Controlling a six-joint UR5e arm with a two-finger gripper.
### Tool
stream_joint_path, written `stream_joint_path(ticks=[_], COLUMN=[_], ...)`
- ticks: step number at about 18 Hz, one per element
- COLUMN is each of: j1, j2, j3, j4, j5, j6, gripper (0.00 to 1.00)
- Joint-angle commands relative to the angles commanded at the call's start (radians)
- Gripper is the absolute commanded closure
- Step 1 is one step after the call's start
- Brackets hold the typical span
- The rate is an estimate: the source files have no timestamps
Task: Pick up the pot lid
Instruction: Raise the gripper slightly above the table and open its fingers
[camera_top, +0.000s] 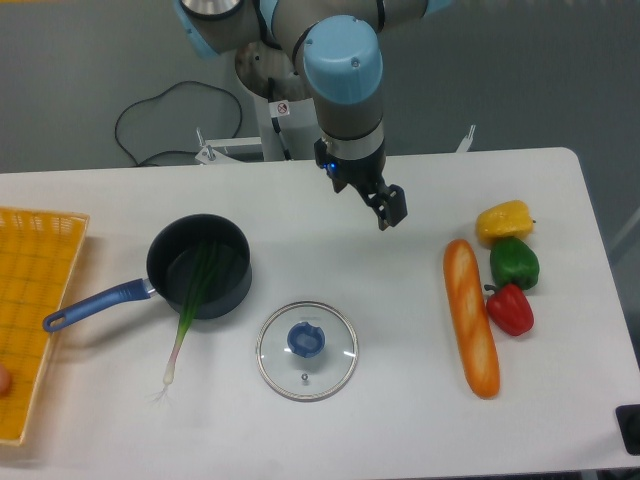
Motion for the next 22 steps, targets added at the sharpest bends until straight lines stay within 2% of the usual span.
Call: stream_joint_path(ticks=[4,7,12,14,18,22], j1=[-0.001,-0.006,0.026,0.026,0.028,0.022], j2=[-0.002,-0.008,-0.011,-0.015,-0.025,-0.018], j3=[0.015,0.025,0.041,0.048,0.071,0.071], j4=[0.006,0.006,0.02,0.029,0.023,0.035], j5=[-0.002,-0.06,-0.081,-0.118,-0.12,-0.121], j6=[0.0,-0.015,-0.044,-0.044,-0.051,-0.138], gripper=[0.0,0.0,0.0,0.0,0.0,0.0])
